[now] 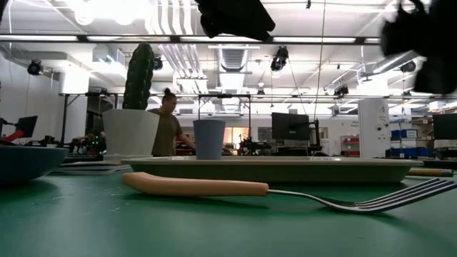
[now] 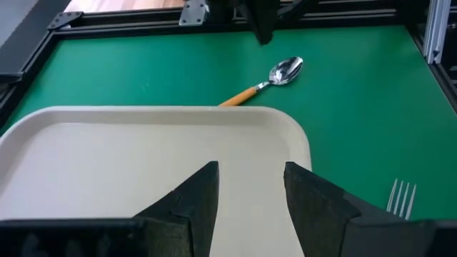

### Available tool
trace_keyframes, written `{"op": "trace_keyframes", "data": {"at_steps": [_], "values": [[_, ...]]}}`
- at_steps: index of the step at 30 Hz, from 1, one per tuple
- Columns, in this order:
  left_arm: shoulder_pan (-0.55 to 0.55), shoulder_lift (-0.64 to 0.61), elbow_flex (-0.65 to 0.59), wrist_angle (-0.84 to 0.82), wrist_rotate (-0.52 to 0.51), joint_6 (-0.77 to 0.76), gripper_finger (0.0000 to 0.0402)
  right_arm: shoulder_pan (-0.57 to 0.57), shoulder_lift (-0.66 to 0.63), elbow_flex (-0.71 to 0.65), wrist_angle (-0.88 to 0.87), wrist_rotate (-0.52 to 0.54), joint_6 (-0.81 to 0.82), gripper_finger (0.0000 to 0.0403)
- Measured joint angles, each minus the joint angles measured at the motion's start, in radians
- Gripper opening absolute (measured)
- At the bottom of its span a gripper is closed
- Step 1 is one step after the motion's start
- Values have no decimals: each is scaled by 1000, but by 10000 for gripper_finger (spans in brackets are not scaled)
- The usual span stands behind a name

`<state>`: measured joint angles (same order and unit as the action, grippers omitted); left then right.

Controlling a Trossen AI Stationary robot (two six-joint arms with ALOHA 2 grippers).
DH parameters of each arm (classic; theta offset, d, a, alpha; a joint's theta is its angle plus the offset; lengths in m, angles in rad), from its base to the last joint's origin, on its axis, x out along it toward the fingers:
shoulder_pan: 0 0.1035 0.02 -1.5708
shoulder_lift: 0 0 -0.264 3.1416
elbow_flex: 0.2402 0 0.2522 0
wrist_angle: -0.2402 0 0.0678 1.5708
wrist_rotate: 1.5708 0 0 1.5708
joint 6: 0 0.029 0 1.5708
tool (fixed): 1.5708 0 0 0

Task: Pick and place plate/cup/fork/spoon on tray
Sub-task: Put the orange spoon on the left side of the white tray

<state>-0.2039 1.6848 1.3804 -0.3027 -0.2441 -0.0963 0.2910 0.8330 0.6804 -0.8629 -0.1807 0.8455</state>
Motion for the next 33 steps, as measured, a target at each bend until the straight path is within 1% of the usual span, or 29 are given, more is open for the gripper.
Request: {"op": "trace_keyframes", "data": {"at_steps": [2, 4, 6, 10, 14, 17, 23, 26, 29, 33], "values": [[-1, 0, 0, 0, 0, 0, 140, 53, 38, -6, -52, -28, 91, 9], [-1, 0, 0, 1, 0, 0, 140, 99, 75, -27, -68, -24, 159, 9], [-1, 0, 0, 3, 0, 2, 140, 127, 111, -41, -57, 14, 206, 9], [-1, 0, 0, 7, 0, 23, 140, 156, 162, -43, -34, 143, 258, 9], [-1, 0, 0, 7, 0, 25, 140, 156, 202, -43, -9, 187, 258, 18], [-1, 0, 0, 7, 0, 25, 140, 156, 227, -45, 21, 213, 257, 43], [-1, 0, 0, 11, 0, 25, 140, 156, 279, -46, 39, 280, 239, 112], [-1, 0, 0, 13, 0, 25, 140, 156, 309, -46, 56, 305, 228, 139], [-1, 0, 0, 12, 0, 25, 140, 156, 346, -46, 97, 314, 210, 157], [-1, 0, 0, 12, 0, 25, 140, 156, 399, -46, 141, 314, 189, 170]]}}
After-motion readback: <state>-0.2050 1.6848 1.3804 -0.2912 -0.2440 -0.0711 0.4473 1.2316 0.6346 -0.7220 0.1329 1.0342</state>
